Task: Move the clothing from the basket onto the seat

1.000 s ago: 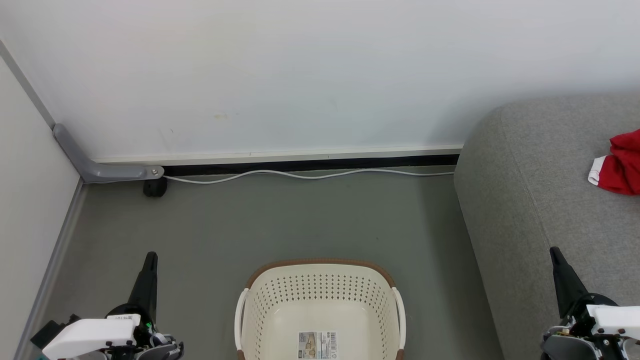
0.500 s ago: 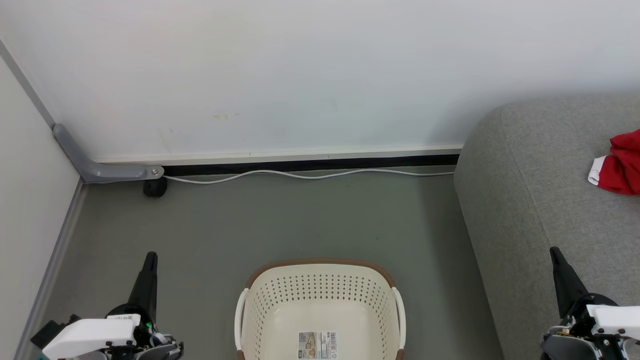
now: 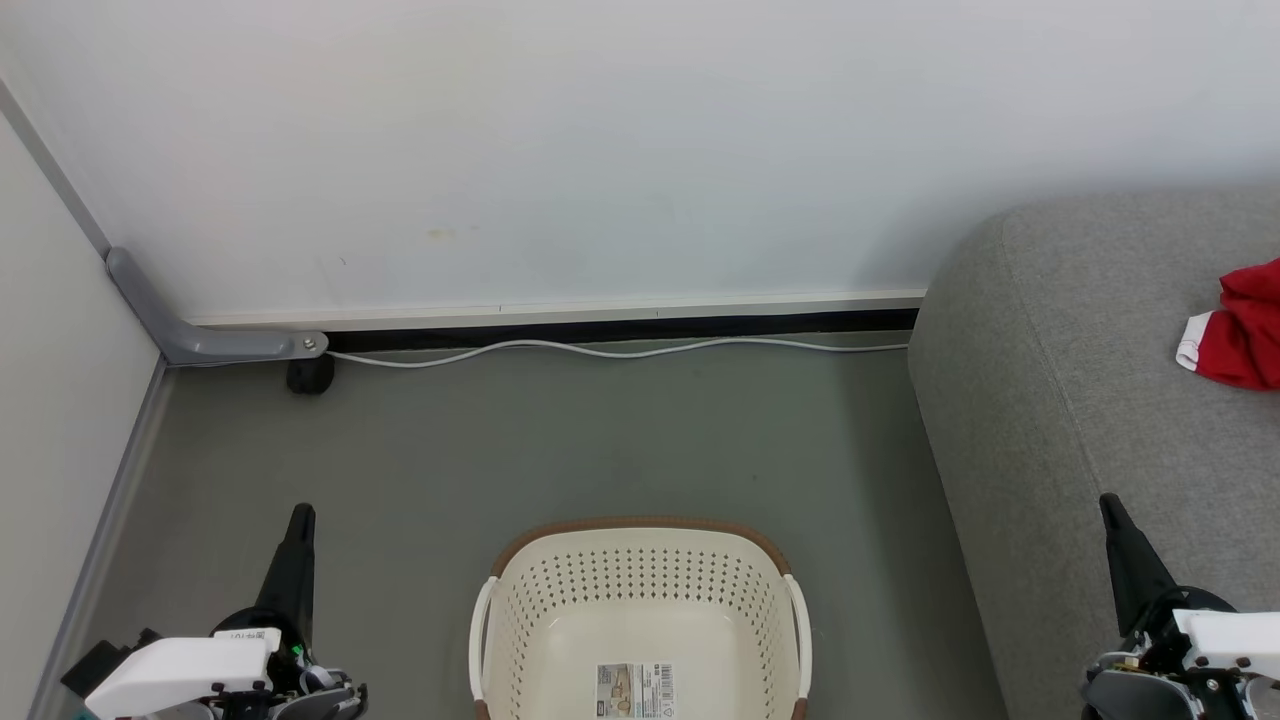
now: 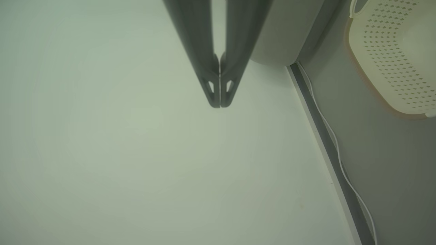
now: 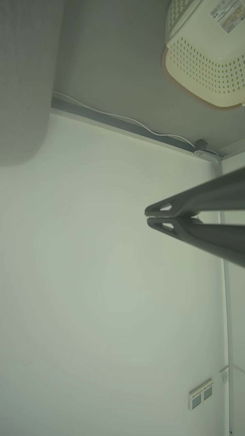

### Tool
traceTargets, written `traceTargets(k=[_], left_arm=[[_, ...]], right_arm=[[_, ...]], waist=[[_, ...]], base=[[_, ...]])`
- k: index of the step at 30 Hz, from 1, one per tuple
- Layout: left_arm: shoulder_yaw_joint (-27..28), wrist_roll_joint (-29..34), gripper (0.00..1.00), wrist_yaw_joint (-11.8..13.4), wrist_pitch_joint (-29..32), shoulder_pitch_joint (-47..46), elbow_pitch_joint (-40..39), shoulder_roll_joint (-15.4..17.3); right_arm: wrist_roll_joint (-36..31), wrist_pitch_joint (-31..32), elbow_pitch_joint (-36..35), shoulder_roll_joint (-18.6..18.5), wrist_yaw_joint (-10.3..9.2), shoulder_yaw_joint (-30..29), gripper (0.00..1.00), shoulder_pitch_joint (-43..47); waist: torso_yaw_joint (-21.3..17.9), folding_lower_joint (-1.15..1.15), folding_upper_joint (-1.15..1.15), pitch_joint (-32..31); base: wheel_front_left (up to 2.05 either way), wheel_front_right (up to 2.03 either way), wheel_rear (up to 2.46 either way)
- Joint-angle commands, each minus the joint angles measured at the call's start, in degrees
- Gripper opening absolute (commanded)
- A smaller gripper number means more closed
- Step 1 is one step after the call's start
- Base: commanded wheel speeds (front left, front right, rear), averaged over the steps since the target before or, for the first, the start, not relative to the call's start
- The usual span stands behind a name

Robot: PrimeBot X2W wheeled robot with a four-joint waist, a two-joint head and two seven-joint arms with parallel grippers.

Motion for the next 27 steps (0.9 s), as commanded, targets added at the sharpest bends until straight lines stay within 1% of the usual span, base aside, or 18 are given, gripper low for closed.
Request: traceTargets(k=[1, 27], left_arm=[[1.9, -0.2, 0.00, -0.5, 0.4, -3.3, -1.6, 0.9], [1.9, -0.2, 0.00, -0.5, 0.4, -3.3, -1.6, 0.9]], right_arm=[[0.7, 0.4, -1.8, -0.6, 0.09, 0.9, 0.00, -2.1], [0.7, 0.4, -1.8, -0.6, 0.09, 0.9, 0.00, -2.1]], waist=[[0.0, 0.00, 0.00, 0.0], [0.0, 0.00, 0.00, 0.0]], base=[[0.00, 0.00, 0.00], [0.00, 0.00, 0.00]])
